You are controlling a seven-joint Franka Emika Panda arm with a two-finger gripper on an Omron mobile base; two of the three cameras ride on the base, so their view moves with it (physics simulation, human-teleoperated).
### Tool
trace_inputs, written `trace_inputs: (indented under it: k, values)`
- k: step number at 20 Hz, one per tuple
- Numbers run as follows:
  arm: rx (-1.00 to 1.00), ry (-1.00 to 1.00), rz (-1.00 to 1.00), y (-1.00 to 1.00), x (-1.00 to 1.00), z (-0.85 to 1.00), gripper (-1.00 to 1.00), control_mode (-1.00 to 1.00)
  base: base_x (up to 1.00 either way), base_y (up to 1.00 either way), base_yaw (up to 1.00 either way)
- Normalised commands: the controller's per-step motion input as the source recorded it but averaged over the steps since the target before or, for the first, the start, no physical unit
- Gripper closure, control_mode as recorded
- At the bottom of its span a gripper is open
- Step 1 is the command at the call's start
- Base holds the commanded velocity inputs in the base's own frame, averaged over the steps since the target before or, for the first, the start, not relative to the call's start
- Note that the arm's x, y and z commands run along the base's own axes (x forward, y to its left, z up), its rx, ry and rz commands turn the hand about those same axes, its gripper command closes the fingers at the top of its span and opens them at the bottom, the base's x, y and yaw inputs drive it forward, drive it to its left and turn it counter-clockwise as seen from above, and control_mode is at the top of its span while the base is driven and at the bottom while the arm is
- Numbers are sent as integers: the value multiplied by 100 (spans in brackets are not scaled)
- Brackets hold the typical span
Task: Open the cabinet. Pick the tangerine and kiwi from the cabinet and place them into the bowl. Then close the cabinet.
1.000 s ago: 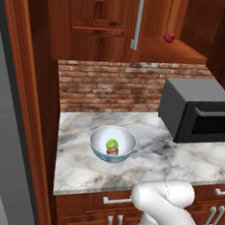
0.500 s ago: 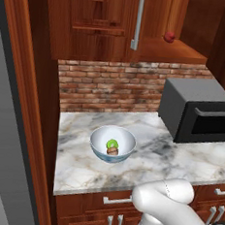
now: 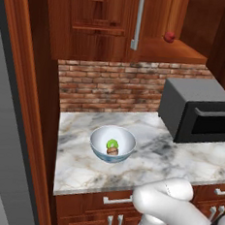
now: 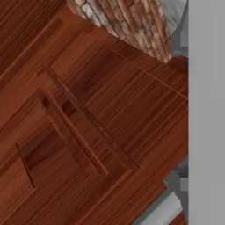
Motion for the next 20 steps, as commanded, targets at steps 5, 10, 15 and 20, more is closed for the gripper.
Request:
trace_inputs:
  k: [5, 10, 15, 20]
  values:
    - [-2, -6, 21, 74, 100, 1, -100, -100, 0, 0, 0]
    - [-12, -1, 7, 100, 98, 15, -100, -100, 0, 0, 0]
    - [-17, 0, -3, 100, 97, 14, -100, -100, 0, 0, 0]
    - [-23, 0, -19, 100, 99, 11, -100, -100, 0, 0, 0]
